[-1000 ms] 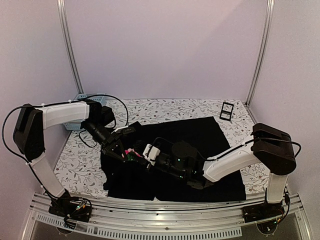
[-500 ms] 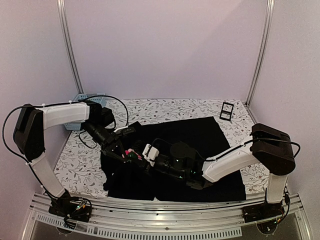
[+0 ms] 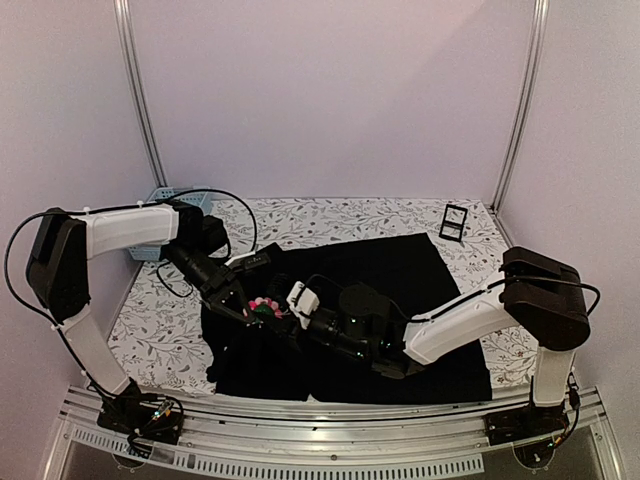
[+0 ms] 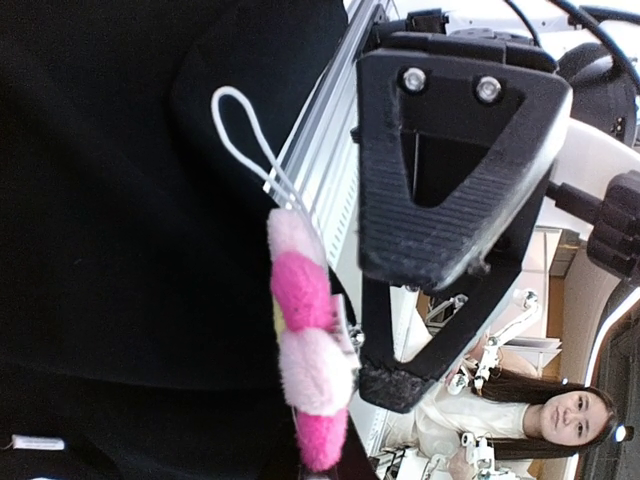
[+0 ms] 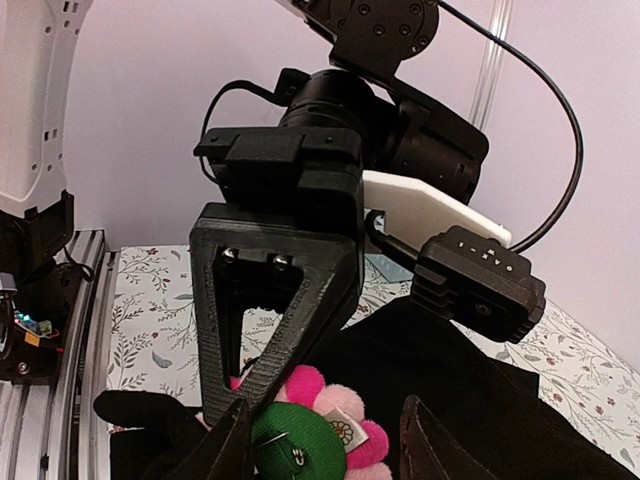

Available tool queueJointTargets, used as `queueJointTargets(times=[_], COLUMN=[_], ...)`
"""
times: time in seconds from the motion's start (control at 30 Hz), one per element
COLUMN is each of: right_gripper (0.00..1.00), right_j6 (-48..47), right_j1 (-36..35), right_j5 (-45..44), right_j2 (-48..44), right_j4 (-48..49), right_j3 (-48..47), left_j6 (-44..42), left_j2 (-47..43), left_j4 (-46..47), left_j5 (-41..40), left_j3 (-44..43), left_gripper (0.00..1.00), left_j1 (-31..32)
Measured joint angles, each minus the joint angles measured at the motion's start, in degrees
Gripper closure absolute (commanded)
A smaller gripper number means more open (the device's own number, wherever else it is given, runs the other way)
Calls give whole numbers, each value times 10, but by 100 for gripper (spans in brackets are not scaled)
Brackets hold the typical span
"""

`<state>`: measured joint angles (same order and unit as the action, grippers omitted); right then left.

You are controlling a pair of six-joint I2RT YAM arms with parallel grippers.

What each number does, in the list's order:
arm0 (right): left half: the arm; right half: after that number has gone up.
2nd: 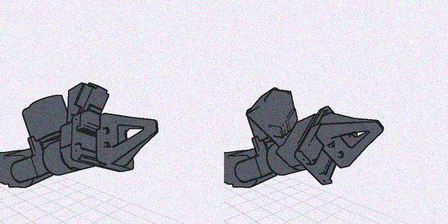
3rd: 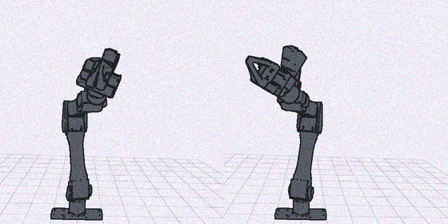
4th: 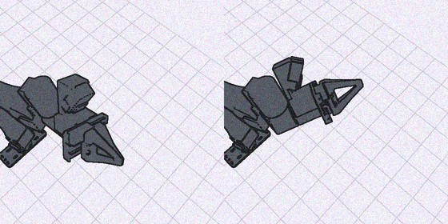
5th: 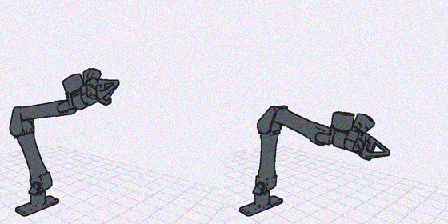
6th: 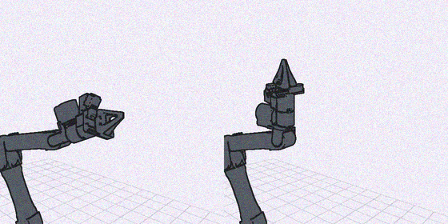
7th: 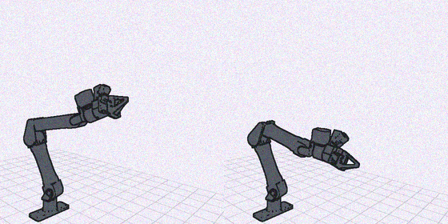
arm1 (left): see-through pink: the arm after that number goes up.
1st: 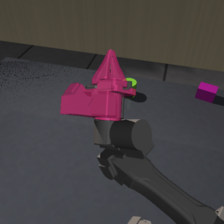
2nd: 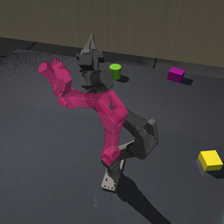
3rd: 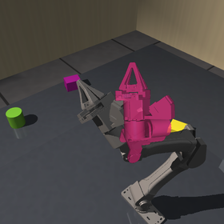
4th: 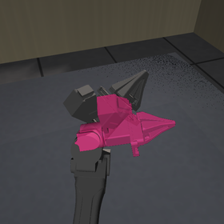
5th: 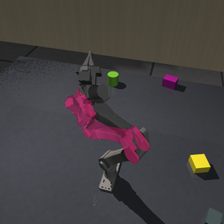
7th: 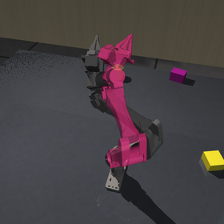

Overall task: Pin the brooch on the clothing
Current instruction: Pin the flattened clothing at the center of the board.

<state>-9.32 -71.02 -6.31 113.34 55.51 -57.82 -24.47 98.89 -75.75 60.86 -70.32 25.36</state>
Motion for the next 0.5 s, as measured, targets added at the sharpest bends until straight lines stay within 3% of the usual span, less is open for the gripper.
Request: queueJointTargets(times=[0.5], right_gripper=[44], right_j6=[76], right_j1=[39], right_j5=[116], right_j2=[0], right_j4=[-2], right_j3=[0], left_j6=[-33], left_j2=[-21], left_j4=[-2], left_j5=[-27], left_j3=[-13], left_gripper=[100], left_j1=[-1])
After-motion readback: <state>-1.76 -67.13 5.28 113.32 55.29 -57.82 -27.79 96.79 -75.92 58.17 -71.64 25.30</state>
